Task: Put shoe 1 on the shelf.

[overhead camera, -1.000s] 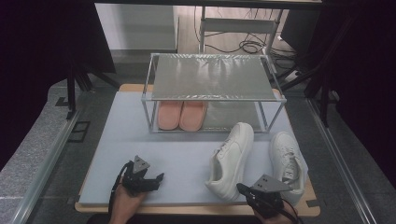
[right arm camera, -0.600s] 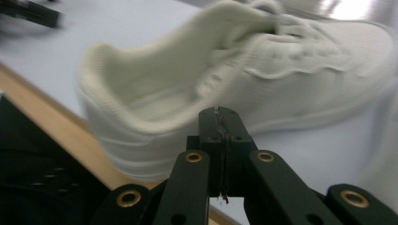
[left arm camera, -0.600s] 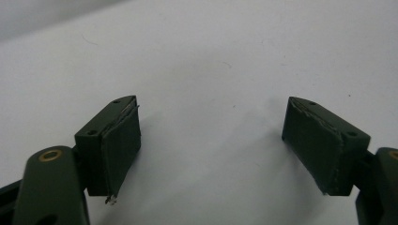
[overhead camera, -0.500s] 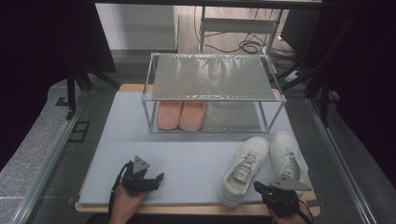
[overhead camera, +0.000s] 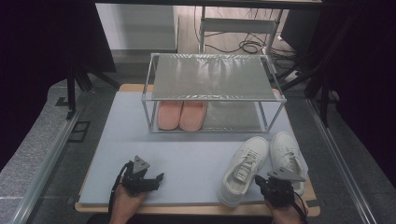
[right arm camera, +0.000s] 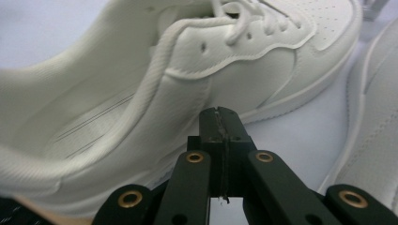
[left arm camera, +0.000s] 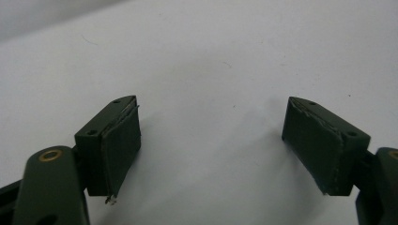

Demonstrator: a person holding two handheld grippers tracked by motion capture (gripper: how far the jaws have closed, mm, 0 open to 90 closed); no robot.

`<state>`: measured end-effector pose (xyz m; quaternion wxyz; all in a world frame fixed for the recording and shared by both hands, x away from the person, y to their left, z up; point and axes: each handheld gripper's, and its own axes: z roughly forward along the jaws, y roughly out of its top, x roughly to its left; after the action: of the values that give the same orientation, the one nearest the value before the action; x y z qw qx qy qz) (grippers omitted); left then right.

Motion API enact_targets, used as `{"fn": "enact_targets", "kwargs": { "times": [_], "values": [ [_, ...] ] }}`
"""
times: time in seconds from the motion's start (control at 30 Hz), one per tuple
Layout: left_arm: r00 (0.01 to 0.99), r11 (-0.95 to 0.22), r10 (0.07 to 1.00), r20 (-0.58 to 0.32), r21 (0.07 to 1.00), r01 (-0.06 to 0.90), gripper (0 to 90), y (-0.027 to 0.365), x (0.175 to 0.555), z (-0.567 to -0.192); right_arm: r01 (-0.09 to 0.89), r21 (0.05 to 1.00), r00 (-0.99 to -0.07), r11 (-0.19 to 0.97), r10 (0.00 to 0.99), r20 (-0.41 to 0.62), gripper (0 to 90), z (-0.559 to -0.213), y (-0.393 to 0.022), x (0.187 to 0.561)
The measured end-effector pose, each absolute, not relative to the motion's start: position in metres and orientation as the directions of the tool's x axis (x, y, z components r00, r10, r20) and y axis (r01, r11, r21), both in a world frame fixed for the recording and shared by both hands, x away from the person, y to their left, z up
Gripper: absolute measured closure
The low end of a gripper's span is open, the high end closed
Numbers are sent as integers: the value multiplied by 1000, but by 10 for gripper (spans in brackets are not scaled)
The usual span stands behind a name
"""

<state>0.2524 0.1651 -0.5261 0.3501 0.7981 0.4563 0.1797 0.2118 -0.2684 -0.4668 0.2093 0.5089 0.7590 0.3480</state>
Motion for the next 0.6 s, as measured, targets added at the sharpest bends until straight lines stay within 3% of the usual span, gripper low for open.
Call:
{"fn": "enact_targets", "kwargs": {
  "times": [0.3,0.6],
  "values": [
    [519,-338,854,-33,723,603,198,165,252,-526,628,735,-333,254,942,-40,897,-468,-259,221],
    [519,-338,854,-33,723,603,198,165,252,-526,620,747,-337,241,941,-24,897,-470,-251,225]
  ]
}}
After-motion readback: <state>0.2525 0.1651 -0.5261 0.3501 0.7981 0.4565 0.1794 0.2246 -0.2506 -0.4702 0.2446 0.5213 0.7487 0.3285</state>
